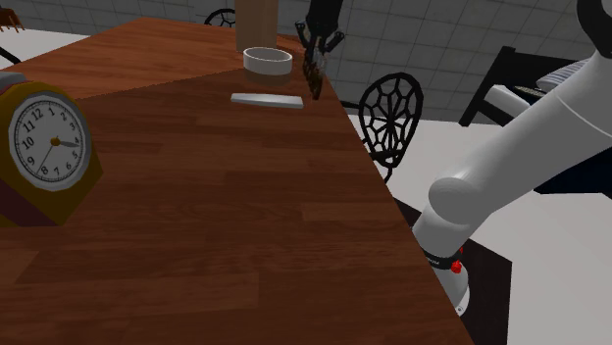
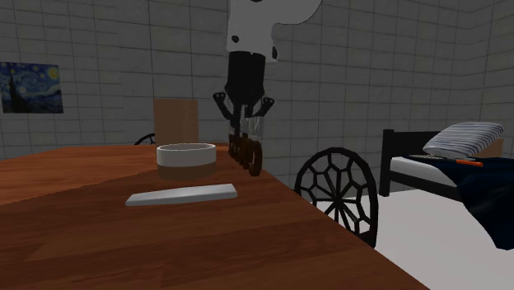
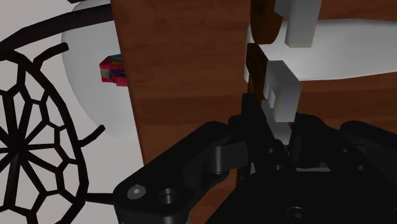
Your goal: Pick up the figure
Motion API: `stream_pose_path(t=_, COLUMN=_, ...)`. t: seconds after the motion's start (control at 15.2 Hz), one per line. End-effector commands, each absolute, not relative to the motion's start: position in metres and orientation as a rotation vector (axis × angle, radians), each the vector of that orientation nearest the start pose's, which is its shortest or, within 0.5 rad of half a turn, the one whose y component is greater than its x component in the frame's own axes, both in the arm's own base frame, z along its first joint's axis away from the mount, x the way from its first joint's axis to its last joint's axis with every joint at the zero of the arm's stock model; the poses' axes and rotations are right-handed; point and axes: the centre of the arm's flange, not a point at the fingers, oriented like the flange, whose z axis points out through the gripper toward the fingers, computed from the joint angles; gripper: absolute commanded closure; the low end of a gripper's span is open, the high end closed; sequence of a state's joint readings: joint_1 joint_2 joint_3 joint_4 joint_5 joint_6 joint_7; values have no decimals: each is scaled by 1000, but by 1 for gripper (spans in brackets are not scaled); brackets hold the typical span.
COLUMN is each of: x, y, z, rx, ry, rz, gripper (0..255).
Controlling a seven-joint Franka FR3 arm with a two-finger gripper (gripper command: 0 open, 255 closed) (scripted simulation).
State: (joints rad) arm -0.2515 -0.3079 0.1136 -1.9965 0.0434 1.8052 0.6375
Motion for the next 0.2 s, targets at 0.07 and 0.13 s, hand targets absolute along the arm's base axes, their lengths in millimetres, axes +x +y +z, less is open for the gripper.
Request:
stream_pose_path(t=0.07, x=471, y=-55, z=610, rx=-2864, ry=1188, rz=-169, gripper=255)
stream_pose_path(t=0.13, x=471, y=-55, z=610, rx=-2864, ry=1188, rz=-169, gripper=255)
